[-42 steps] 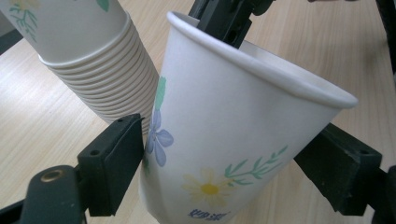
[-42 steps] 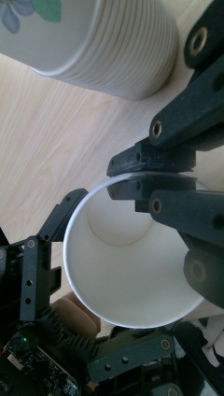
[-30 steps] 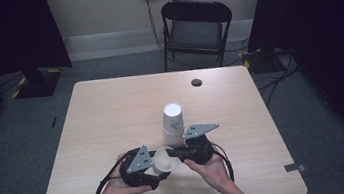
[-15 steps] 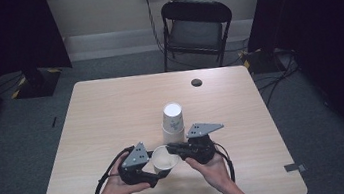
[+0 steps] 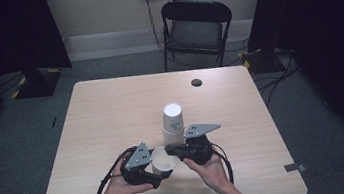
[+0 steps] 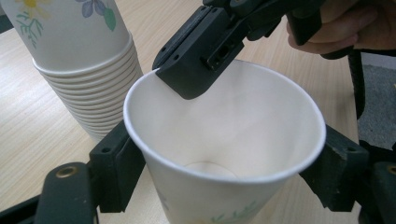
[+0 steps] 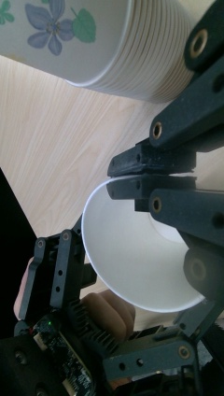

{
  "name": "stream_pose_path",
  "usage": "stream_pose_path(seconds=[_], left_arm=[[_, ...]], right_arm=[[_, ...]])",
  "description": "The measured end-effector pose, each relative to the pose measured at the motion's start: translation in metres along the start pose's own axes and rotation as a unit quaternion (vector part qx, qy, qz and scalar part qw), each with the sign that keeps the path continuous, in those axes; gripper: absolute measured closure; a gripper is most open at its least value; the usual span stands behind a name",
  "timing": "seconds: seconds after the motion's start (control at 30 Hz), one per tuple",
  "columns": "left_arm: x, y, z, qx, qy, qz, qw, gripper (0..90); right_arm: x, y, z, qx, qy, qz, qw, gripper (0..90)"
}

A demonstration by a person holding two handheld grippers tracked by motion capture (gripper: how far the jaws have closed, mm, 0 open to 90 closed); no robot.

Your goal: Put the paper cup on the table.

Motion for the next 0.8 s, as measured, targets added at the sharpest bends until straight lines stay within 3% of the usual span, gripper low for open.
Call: stream_pose_path(seconds=[0.4,0.57,0.8], left_arm=[[-0.0052,-0.0037,-0.0003,0.008,-0.015,0.017,0.9997,21.2],[-0.0044,-0.0026,-0.0009,0.006,-0.02,0.022,0.9995,24.3],[-0.0038,-0.0018,-0.0009,0.002,-0.004,0.016,0.9999,26.4]], right_arm=[[0.0047,-0.0084,-0.0009,0.025,-0.002,-0.01,0.9996,88.0],[0.0038,-0.0071,-0.0006,0.017,-0.006,-0.012,0.9998,87.5],[0.0033,-0.0065,-0.0009,0.018,-0.006,-0.015,0.9997,86.5]])
Point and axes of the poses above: each handheld gripper's, and its own axes: y roughly backward along the jaws, z roughly out of its top, x roughly to its left, the point moved 2 cm from there along -y, roughly forward along the jaws, and after that the axes turned 14 degrees about z, right-handed, at the moved point
